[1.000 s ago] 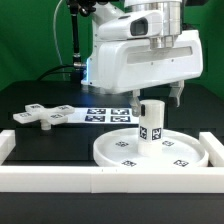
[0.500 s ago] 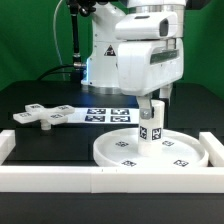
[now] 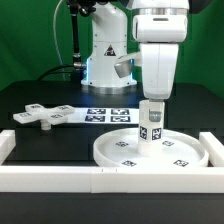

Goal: Assemble round table

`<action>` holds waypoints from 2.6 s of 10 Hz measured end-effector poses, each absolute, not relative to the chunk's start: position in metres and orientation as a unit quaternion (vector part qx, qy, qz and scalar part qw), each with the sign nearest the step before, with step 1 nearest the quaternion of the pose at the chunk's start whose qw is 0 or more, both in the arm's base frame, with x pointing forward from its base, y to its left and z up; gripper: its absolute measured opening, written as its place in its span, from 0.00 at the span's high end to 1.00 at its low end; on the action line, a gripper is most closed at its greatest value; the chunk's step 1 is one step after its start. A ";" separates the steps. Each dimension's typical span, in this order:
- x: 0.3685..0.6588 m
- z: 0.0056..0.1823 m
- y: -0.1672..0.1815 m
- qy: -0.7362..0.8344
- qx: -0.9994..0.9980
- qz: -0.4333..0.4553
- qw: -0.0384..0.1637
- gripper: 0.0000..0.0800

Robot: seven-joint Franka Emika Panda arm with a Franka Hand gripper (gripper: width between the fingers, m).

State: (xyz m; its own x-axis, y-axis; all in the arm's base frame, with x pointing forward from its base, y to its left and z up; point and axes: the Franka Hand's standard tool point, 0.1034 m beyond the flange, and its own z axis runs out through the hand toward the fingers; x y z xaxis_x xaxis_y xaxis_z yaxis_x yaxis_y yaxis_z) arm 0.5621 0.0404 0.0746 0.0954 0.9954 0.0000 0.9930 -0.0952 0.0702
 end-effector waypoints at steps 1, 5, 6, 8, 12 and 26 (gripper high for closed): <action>0.562 0.075 0.039 0.692 0.721 0.023 0.030 0.19; 0.563 0.075 0.035 0.754 0.656 0.015 0.040 0.19; 0.564 0.075 0.036 0.758 0.651 0.017 0.044 0.19; 0.564 0.075 0.038 0.755 0.654 0.020 0.045 0.19; 0.562 0.073 0.036 0.754 0.655 0.015 0.041 0.49; 0.560 0.072 0.041 0.256 0.966 0.032 0.014 0.49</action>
Offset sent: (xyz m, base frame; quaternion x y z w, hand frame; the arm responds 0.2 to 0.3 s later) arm -0.0008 0.0025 -0.0006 -0.0052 0.0044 -0.1851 0.9827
